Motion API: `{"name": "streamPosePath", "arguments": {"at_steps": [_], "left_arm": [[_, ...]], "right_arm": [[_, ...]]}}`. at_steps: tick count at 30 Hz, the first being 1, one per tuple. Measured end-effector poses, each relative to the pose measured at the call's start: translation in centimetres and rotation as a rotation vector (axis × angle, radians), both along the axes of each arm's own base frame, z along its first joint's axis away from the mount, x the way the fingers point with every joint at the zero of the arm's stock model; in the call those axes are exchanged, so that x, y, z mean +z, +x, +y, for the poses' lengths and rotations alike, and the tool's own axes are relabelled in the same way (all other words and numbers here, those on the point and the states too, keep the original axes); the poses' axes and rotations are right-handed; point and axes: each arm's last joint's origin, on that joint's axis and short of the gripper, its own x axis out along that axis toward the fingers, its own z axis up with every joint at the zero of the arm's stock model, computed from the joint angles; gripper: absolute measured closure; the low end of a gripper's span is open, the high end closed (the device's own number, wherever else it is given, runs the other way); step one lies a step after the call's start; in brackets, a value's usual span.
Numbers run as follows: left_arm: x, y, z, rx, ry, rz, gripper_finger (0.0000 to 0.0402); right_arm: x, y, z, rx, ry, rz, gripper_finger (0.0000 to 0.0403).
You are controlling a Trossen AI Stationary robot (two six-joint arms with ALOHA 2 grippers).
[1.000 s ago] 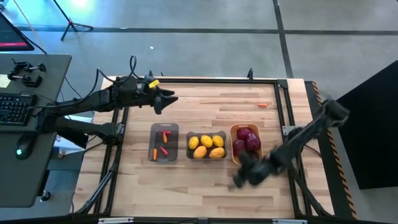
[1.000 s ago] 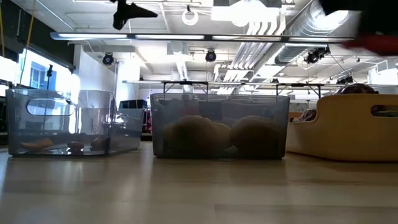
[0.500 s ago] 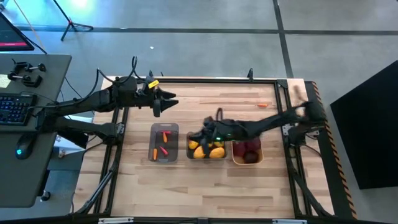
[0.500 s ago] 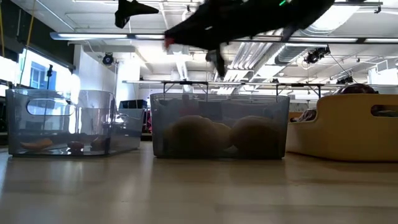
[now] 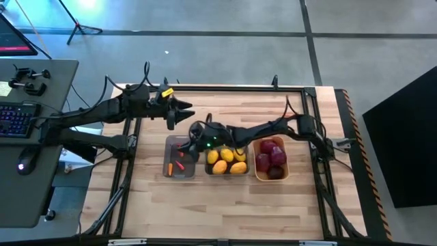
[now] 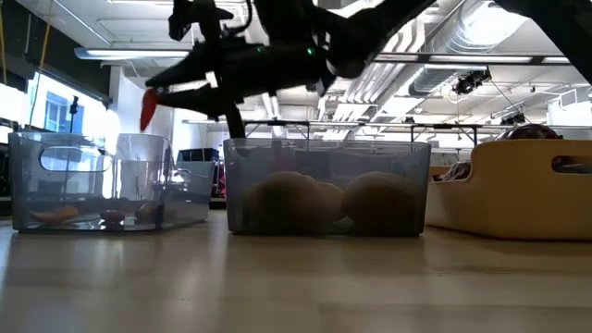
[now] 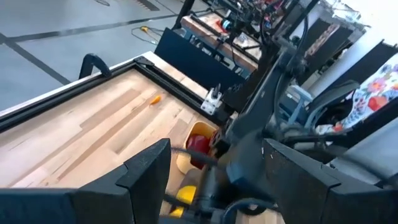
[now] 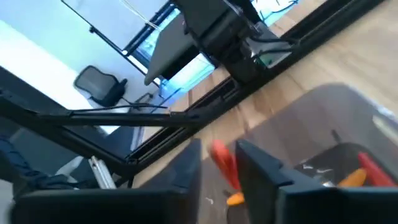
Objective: Sort produce into baskets
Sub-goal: Put the orange chili pepper into the left black bin, then put the yellow chili pepper into the left black bin
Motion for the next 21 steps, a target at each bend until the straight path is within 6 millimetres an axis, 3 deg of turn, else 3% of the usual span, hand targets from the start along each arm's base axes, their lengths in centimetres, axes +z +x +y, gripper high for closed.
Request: {"name": "streamPosePath", "arguments": {"at_steps": [7, 12, 16, 21], "left_arm": [[0.1, -1.3, -0.3, -0.009, 0.028, 0.035, 0.0163], [0.4, -2.0, -0.4, 0.005, 0.069, 0.031, 0.0163], [0.5, -2.1, -0.3, 0.057, 0.098, 0.038, 0.0163], [0.2, -1.8, 0.1, 0.142, 0.127, 0.064, 0.0163]], "right_arm": [[1.8, 0.6, -0.2, 0.088, -0.127, 0.207, 0.0211], [3.0, -0.5, -1.0, 0.292, -0.199, 0.405, 0.0188], [4.8, -3.6, -1.7, 0.401, -0.329, 0.546, 0.0187], [5.6, -10.4, -3.5, 0.398, -0.340, 0.668, 0.0187]]}}
